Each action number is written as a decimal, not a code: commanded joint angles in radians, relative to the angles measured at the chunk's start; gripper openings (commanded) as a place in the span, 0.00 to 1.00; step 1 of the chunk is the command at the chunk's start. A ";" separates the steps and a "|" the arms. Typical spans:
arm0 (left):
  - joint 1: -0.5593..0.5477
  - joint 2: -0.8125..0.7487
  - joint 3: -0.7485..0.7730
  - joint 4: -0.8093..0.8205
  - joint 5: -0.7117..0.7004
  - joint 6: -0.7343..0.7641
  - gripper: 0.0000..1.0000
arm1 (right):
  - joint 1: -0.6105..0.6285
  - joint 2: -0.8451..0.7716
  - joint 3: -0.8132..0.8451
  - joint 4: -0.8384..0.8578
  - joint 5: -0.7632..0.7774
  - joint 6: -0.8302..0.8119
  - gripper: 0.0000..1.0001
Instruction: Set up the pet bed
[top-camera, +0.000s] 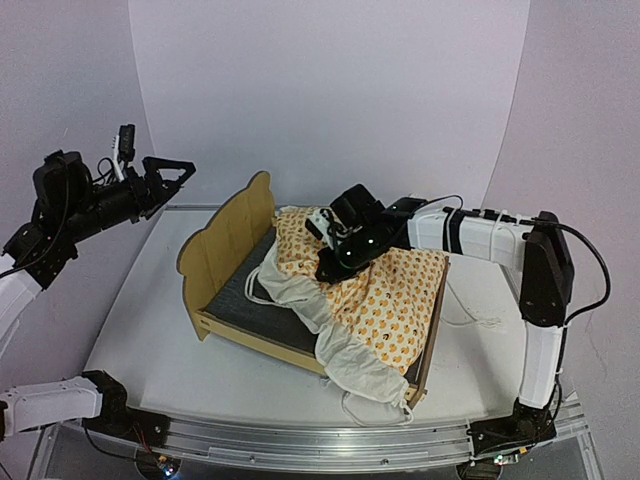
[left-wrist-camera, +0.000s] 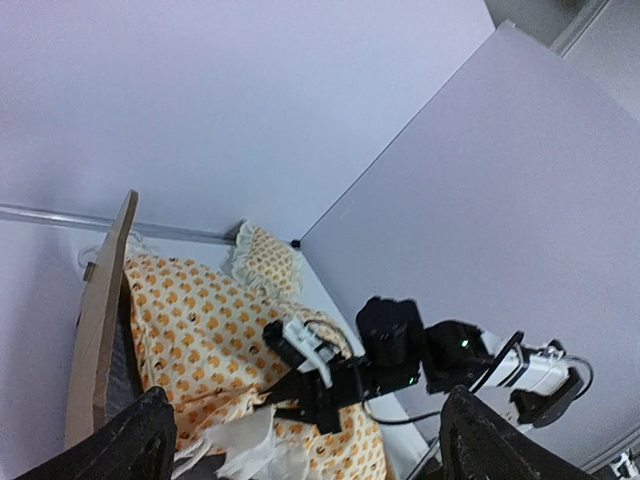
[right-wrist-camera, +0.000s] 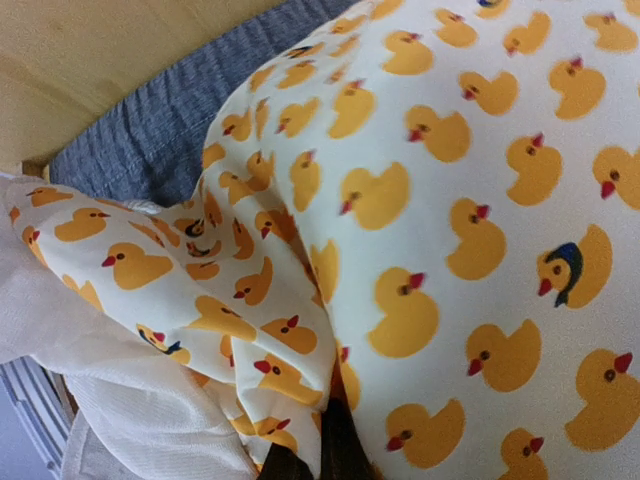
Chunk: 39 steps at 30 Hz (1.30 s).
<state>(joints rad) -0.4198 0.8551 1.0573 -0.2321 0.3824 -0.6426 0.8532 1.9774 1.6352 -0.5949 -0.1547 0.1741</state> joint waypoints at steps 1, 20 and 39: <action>-0.091 0.068 -0.063 0.012 -0.044 0.150 0.91 | -0.059 -0.072 -0.073 0.122 -0.223 0.138 0.00; -0.430 0.464 0.052 -0.160 -0.599 0.437 0.10 | -0.199 -0.081 -0.163 0.220 -0.436 0.208 0.00; -0.366 0.781 0.213 -0.095 -0.587 0.507 0.04 | -0.209 -0.103 -0.179 0.225 -0.511 0.228 0.00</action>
<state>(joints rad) -0.7975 1.6695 1.2247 -0.3614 -0.2661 -0.1928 0.6548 1.9446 1.4475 -0.3771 -0.6304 0.3931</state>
